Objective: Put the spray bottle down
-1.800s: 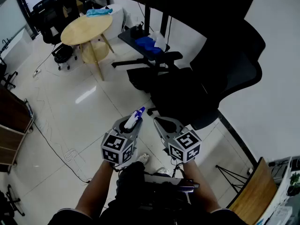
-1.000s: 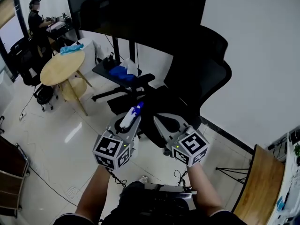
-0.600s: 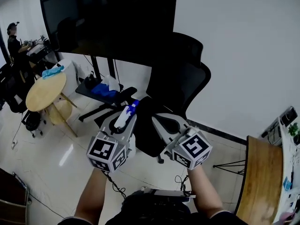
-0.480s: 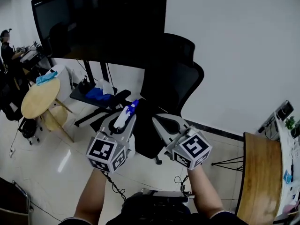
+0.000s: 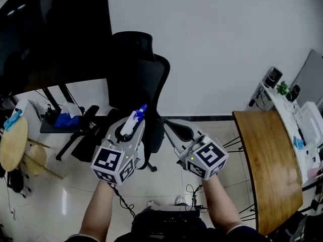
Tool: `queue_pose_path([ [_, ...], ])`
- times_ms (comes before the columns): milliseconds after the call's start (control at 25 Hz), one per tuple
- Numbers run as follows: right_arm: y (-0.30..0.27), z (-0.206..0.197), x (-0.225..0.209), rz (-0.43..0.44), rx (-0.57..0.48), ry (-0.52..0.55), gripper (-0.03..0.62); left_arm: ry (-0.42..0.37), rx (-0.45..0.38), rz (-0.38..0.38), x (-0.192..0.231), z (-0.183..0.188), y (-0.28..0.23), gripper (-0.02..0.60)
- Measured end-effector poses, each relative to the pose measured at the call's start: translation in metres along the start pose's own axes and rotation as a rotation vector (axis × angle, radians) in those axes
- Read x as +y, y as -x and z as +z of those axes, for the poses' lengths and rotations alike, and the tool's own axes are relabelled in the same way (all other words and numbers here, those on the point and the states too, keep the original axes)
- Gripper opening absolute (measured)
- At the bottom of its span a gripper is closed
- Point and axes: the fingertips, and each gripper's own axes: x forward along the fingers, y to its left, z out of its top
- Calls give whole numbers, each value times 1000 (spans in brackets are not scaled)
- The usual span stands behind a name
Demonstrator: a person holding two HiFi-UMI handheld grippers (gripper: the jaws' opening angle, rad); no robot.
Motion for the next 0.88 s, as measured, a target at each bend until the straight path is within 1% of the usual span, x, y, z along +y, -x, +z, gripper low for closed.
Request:
queue_pose_path([
  [120,33,-3,-30,-109,15,-2,2,9,-3,-110,-34,-1,-34,86],
  [320,97,-11,-69,-282,33,-7,2,25,-11,-284,-102,-4,-78,86],
  [600,194,-20,-105,-506,70,-12,3,55,-11,-503,-202,-10,-120,86],
  [760,248,-27,-116,-617,82,-27,2,57,2,-611,-256,-15,-134,86],
  [880,285,-31,-126,-681,86,-35,2,52,11,-669,-293,-17,-146,86],
])
